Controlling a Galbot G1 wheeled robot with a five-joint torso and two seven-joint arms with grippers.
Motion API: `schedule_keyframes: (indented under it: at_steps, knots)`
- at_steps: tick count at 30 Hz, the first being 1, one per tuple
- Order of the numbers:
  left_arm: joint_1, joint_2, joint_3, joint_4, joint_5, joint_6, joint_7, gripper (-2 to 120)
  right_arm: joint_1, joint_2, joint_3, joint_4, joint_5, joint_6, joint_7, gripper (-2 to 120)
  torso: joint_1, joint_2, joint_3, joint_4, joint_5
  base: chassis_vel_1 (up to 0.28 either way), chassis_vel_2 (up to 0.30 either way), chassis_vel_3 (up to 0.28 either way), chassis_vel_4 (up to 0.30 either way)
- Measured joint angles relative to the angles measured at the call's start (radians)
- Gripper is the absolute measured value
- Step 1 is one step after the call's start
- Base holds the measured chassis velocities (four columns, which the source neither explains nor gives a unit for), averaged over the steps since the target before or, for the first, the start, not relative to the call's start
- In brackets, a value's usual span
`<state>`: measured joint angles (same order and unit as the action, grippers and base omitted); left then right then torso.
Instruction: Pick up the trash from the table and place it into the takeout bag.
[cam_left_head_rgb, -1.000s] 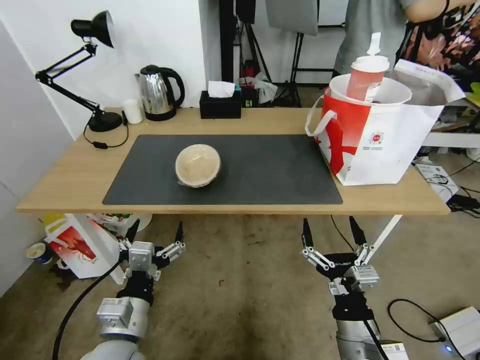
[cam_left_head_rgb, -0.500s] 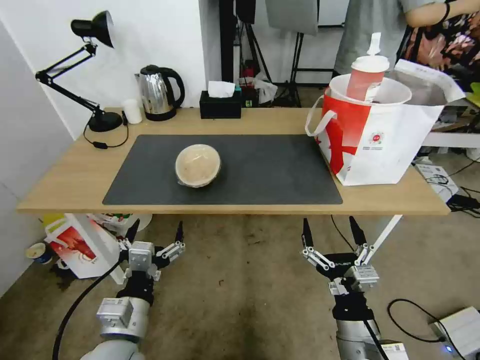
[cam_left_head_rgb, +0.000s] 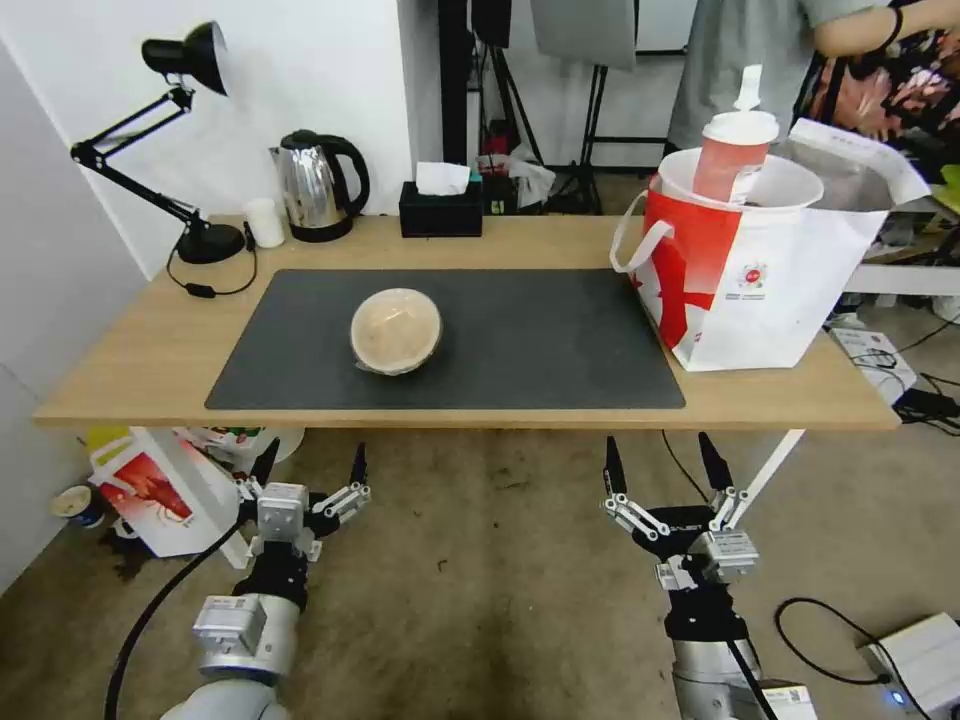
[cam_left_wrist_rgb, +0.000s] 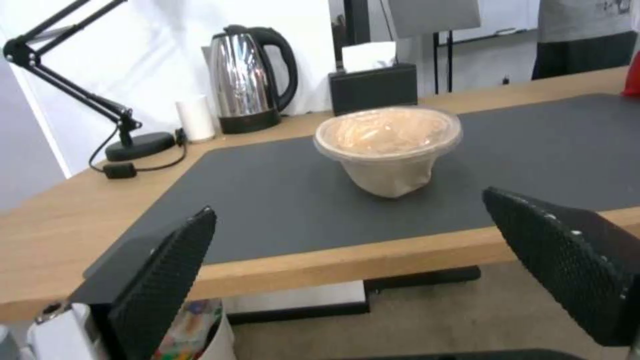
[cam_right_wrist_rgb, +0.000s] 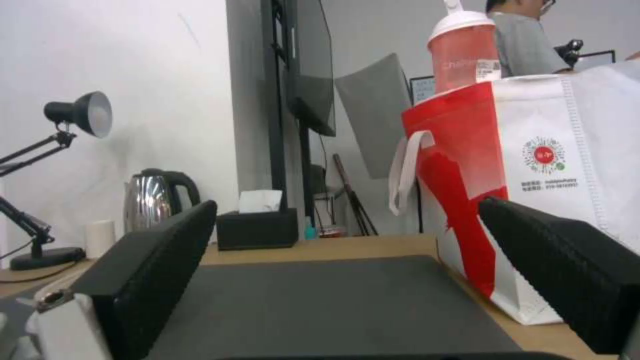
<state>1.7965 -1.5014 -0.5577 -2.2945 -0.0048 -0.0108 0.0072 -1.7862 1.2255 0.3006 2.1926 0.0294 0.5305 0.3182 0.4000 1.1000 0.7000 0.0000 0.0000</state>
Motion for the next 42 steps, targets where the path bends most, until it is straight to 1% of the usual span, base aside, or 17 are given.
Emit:
schedule_keyframes:
  at_steps: [4,6,10,11,14,16,18,21,23,26,27,28,29,30,32,34,42]
  knots:
    - [-0.023,-0.008,-0.047,0.034,-0.035,-0.067,0.043,100,0.0,0.0,0.0,0.0,0.0,0.0,0.0,100,0.0,0.0,0.0,0.0,-0.0001,0.0,0.0,0.0,0.0]
    - [-0.05,-0.019,-0.102,0.074,-0.076,-0.147,0.095,100,0.0,0.0,0.0,0.0,0.0,0.0,0.0,100,0.0,0.0,0.0,0.0,-0.0001,0.0,0.0,0.0,0.0]
    - [-0.068,-0.027,-0.139,0.1,-0.104,-0.201,0.129,100,0.0,0.0,0.0,0.0,0.0,0.0,0.0,100,0.0,0.0,0.0,0.0,0.0,0.0,0.0,0.0,0.0]
    - [-0.091,-0.035,-0.185,0.134,-0.14,-0.269,0.173,100,0.0,0.0,0.0,0.0,0.0,0.0,0.0,100,0.0,0.0,0.0,0.0,-0.0001,0.0,0.0,0.0,0.0]
    - [-0.096,-0.037,-0.197,0.142,-0.148,-0.285,0.183,100,0.0,0.0,0.0,0.0,0.0,0.0,0.0,100,0.0,0.0,0.0,0.0,-0.0001,0.0,0.0,0.0,0.0]
    - [-0.119,-0.045,-0.244,0.174,-0.18,-0.346,0.222,100,0.0,0.0,0.0,0.0,0.0,0.0,0.0,100,0.0,0.0,0.0,0.0001,-0.0003,0.0,0.0,0.0,0.0]
    - [-0.116,-0.044,-0.24,0.17,-0.178,-0.338,0.219,100,0.0,0.0,0.0,0.0,0.0,0.0,0.0,100,0.0,0.0,0.0,0.0001,0.0,0.0,0.0,0.0,0.0]
    - [-0.148,-0.059,-0.333,0.171,-0.278,-0.436,0.313,100,0.0,0.0,0.0,0.0,0.0,0.0,0.0,100,0.0,0.0,0.0,0.0,0.0,0.0,0.0,0.0,0.0]
    - [-0.156,-0.063,-0.358,0.171,-0.305,-0.461,0.338,100,0.0,0.0,0.0,0.0,0.0,0.0,0.0,100,0.0,0.0,0.0,0.0,-0.0003,0.0,0.0,0.0,0.0]
    - [-0.189,-0.077,-0.463,0.167,-0.419,-0.568,0.444,100,0.0,0.0,0.0,0.0,0.0,0.0,0.0,100,0.0,0.0,0.0,0.0,0.0001,0.0,0.0,0.0,0.0]
    - [-0.189,-0.077,-0.463,0.167,-0.419,-0.568,0.444,100,0.0,0.0,0.0,0.0,0.0,0.0,0.0,100,0.0,0.0,0.0,0.0,0.0001,0.0,0.0,0.0,0.0]
    - [-0.203,-0.078,-0.489,0.156,-0.446,-0.579,0.476,100,0.0,0.0,0.0,0.0,0.0,0.0,0.0,100,0.0,0.0,0.0,0.0009,-0.0002,0.0,0.0,0.0,0.0]
    - [-0.221,-0.063,-0.493,0.138,-0.45,-0.562,0.495,100,0.0,0.0,0.0,0.0,0.0,0.0,0.0,100,0.0,0.0,0.0,0.0007,-0.0011,0.0,0.0,0.0,0.0]
    - [-0.232,-0.052,-0.494,0.127,-0.451,-0.553,0.502,100,0.0,0.0,0.0,0.0,0.0,0.0,0.0,100,0.0,0.0,0.0,-0.0004,-0.0001,0.0,0.0,0.0,0.0]
    - [-0.241,-0.039,-0.495,0.118,-0.451,-0.538,0.508,100,0.0,0.0,0.0,0.0,0.0,0.0,0.0,100,0.0,0.0,0.0,-0.0009,0.0013,0.0,0.0,0.0,0.0]
    - [-0.256,-0.015,-0.492,0.111,-0.447,-0.513,0.514,100,0.0,0.0,0.0,0.0,0.0,0.0,0.0,100,0.0,0.0,0.0,-0.0004,-0.0006,0.0,0.0,0.0,0.0]
    - [-0.294,0.015,-0.473,0.107,-0.442,-0.479,0.521,100,0.0,0.0,0.0,0.0,0.0,0.0,0.0,100,0.0,0.0,0.0,0.0001,0.0,0.0,0.0,0.0,0.0]
